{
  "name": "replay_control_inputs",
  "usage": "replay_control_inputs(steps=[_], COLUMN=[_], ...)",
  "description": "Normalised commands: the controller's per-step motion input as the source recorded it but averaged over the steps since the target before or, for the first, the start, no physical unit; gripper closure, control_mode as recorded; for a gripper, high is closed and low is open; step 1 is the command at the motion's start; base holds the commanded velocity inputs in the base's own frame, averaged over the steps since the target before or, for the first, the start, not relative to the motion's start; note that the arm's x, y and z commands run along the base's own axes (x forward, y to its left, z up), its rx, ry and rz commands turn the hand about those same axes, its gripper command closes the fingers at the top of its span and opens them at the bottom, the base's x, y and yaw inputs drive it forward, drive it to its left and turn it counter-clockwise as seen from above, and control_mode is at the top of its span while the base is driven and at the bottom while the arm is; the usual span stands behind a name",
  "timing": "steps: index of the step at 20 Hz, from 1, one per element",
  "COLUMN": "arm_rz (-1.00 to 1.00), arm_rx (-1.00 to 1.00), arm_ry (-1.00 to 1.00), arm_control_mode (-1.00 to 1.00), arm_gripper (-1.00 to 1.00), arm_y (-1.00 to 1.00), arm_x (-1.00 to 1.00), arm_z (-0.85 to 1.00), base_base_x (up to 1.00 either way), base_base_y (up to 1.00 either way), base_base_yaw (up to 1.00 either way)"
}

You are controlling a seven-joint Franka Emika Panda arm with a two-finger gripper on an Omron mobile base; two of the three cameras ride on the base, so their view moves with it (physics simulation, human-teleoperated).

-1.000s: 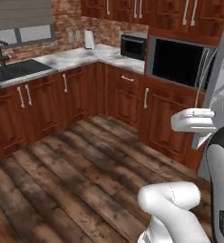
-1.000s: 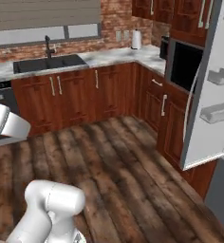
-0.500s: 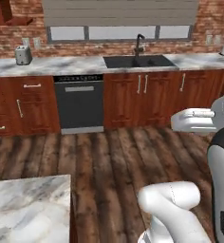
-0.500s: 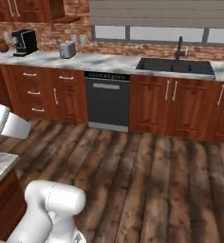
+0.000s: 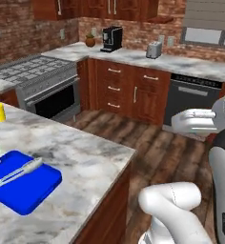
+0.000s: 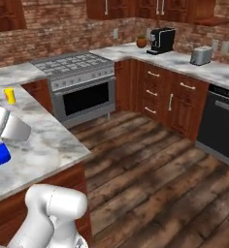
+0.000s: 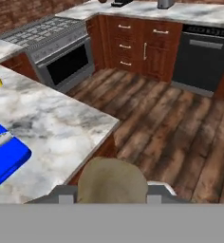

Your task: Gather the lime and garlic from the fridge and place them on a tray on the dining counter. Then gather the chicken drumsticks from the fridge and place them on the other tray.

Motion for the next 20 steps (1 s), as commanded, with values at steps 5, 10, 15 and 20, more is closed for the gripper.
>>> replay_control_inputs(steps=[5,10,15,20], arm_rz=[0.00,0.00,0.00,0.00], arm_rx=[0.00,0.00,0.00,0.00], arm_ry=[0.00,0.00,0.00,0.00], arm_control_mode=[1.00,1.00,1.00,1.00], arm_gripper=[1.00,1.00,1.00,1.00], arm_y=[0.00,0.00,0.00,0.00], arm_x=[0.00,0.00,0.00,0.00], arm_z=[0.00,0.00,0.00,0.00], base_base_x=[-0.49,-0.99,0.43,1.00], base_base_y=[0.07,0.93,0.59,-0.17], base_base_yaw=[0.79,0.44,0.54,0.60])
